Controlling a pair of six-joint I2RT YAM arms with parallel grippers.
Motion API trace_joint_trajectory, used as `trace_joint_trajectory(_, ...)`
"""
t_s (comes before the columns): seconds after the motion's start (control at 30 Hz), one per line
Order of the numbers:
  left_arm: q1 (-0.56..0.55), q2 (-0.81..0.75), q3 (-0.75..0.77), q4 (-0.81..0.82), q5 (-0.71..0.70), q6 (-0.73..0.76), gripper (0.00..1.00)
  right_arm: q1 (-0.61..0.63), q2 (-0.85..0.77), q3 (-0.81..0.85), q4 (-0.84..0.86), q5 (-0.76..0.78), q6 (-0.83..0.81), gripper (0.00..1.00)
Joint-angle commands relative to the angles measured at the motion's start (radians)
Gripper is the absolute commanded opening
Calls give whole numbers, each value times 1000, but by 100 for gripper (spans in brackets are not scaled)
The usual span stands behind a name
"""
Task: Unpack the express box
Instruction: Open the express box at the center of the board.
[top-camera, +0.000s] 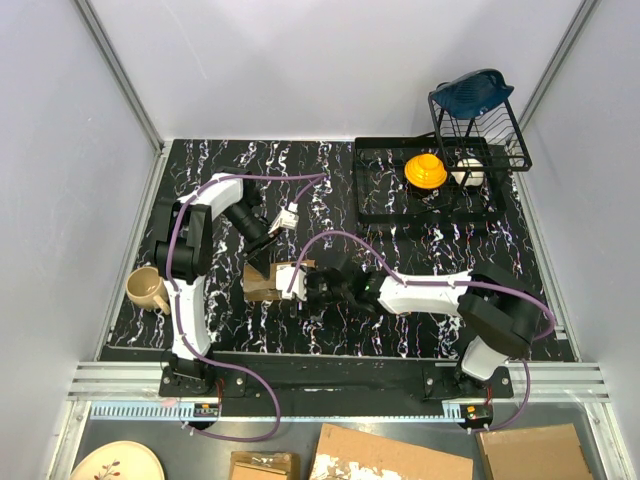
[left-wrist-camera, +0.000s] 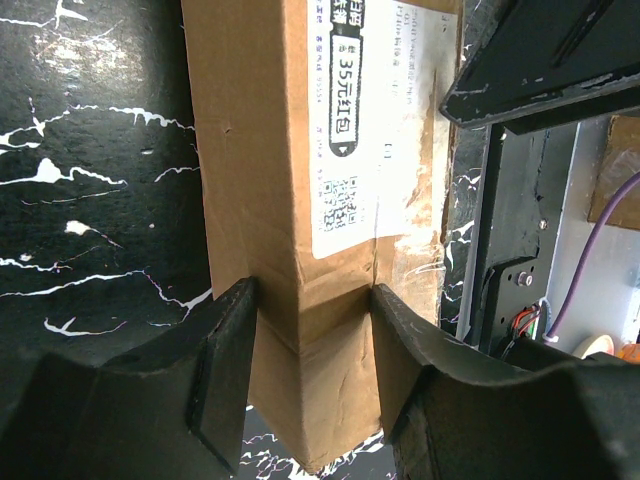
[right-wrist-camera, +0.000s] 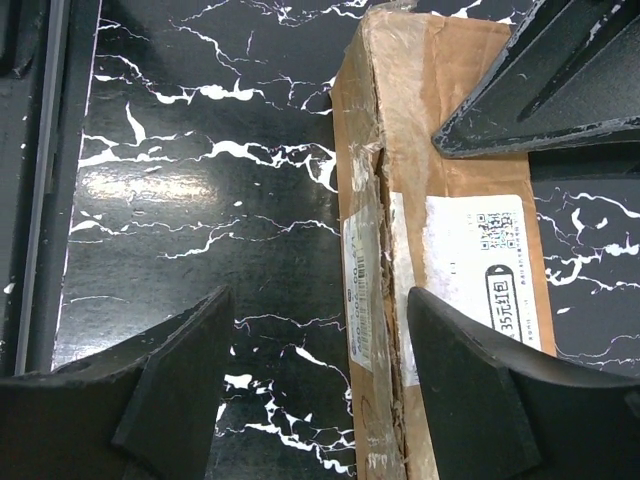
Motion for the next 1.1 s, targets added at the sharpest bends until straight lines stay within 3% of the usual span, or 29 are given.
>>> trace_joint_trajectory(0.0, -8, 45, -46, 21, -151, 50, 44, 37, -30, -29, -12, -18, 47, 74)
trace_joint_trajectory(0.47, -8, 32, -54, 22, -147, 41, 43, 49, -23, -38, -45, 54, -5, 75)
trace_joint_trajectory(1.07, -8, 11, -93, 25, -142, 60, 43, 41, 73, 97, -78, 117, -83, 70)
